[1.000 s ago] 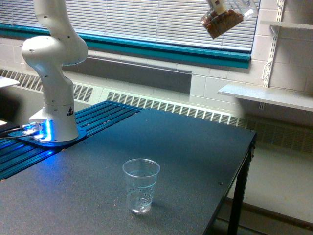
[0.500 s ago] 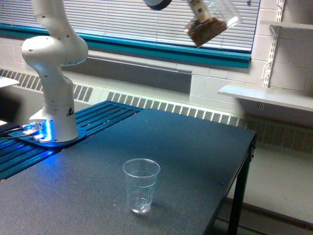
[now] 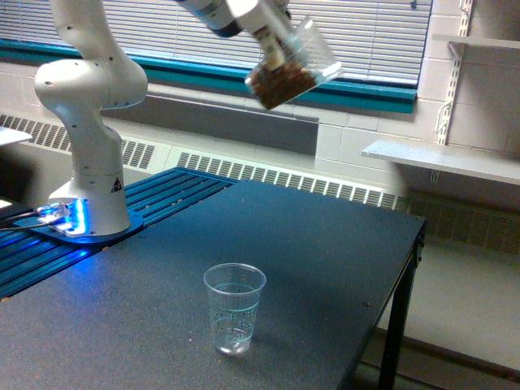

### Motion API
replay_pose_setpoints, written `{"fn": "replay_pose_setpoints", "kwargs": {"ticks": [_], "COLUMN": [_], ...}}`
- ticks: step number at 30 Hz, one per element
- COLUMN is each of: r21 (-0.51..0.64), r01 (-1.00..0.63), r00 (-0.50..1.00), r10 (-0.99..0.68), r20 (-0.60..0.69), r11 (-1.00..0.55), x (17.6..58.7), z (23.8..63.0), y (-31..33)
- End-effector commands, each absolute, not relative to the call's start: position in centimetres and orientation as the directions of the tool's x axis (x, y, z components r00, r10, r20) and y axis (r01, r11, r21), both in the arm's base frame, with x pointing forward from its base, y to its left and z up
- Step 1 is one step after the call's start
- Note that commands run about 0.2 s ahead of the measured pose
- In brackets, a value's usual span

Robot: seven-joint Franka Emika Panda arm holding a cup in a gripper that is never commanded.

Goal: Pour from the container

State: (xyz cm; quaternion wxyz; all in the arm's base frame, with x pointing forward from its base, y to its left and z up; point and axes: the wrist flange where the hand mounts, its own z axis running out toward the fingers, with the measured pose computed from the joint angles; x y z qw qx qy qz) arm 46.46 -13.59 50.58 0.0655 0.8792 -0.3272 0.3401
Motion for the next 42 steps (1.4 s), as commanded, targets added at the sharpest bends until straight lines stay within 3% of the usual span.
{"fn": "replay_pose_setpoints", "kwargs": {"ticks": [1,22,42], "r21": [-0.102,0.006,0.111], "r01": [-0.646,-0.735,-0.769], "r00": [0.553,0.558,0.58], "r10": [-0.556,-0.6,-0.615], "r20": [0.62,0.573,0.534], "r11": [-0.756,-0.678,-0.629], "x": [44.6,39.8,39.0], "z": [48.3,41.4,36.8], "y": [-15.0,-19.2,-20.5]}}
